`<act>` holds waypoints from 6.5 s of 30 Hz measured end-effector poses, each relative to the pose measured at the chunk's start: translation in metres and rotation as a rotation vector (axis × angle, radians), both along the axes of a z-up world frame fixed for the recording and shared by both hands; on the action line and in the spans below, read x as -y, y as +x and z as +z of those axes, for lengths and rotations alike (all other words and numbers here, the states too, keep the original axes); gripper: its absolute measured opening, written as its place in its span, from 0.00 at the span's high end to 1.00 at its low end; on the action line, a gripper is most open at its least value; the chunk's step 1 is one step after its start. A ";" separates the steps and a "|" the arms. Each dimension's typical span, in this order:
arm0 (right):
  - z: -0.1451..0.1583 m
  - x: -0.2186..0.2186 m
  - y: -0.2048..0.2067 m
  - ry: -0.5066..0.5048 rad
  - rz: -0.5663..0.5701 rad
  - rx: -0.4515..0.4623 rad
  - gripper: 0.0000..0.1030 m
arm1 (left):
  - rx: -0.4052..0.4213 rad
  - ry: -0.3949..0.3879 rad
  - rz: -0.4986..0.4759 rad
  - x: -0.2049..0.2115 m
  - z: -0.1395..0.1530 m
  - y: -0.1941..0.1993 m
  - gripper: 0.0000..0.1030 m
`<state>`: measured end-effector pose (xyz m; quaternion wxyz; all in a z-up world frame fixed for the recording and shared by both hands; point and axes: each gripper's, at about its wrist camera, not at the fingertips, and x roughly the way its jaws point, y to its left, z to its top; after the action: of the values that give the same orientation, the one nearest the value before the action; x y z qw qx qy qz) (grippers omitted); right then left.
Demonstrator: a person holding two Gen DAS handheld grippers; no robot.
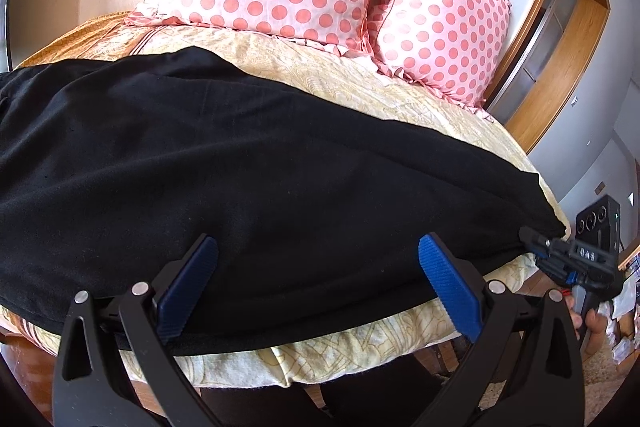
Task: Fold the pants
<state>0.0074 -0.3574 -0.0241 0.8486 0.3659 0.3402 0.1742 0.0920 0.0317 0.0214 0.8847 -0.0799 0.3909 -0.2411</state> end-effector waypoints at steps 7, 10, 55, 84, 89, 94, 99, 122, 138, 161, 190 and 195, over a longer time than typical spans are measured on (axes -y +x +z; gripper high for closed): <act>-0.007 -0.001 -0.007 -0.083 -0.020 -0.051 0.96 | 0.013 0.051 0.015 0.003 0.000 0.006 0.02; -0.004 -0.003 -0.005 -0.110 0.027 -0.064 0.94 | -0.008 0.067 0.017 0.001 -0.008 0.007 0.02; 0.026 -0.135 0.223 -0.746 0.272 -0.091 0.55 | 0.102 0.094 0.006 -0.013 -0.016 -0.010 0.02; 0.006 0.224 -0.091 -0.050 -0.968 -0.286 0.47 | 0.031 0.002 -0.015 0.002 0.001 0.011 0.02; 0.004 0.226 -0.092 -0.109 -0.996 -0.289 0.53 | 0.019 -0.006 -0.014 0.000 0.000 0.012 0.02; 0.004 0.213 -0.080 -0.223 -0.978 -0.298 0.63 | 0.007 -0.010 -0.015 0.000 -0.004 0.013 0.02; 0.001 0.212 -0.078 -0.237 -0.966 -0.277 0.85 | 0.013 -0.012 -0.009 -0.004 -0.005 0.012 0.02; 0.084 -0.059 0.111 0.161 0.146 0.121 0.86 | 0.054 -0.045 0.168 -0.054 0.011 -0.003 0.02; 0.061 -0.186 0.122 -0.047 0.391 0.058 0.86 | 0.055 -0.072 0.307 -0.101 0.009 -0.015 0.02; 0.034 -0.286 0.098 -0.330 0.649 0.161 0.27 | 0.136 -0.059 0.494 -0.158 0.028 -0.044 0.02; 0.023 -0.300 0.091 -0.339 0.720 0.195 0.18 | -0.129 -0.715 0.766 -0.332 -0.024 -0.011 0.03; 0.023 -0.302 0.090 -0.339 0.721 0.201 0.17 | -0.146 -0.779 0.757 -0.336 -0.028 -0.008 0.16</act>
<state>0.0979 -0.0558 -0.0015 0.8104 0.0591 0.3860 0.4368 0.0841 0.3681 -0.0066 0.7852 -0.5533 0.2768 -0.0265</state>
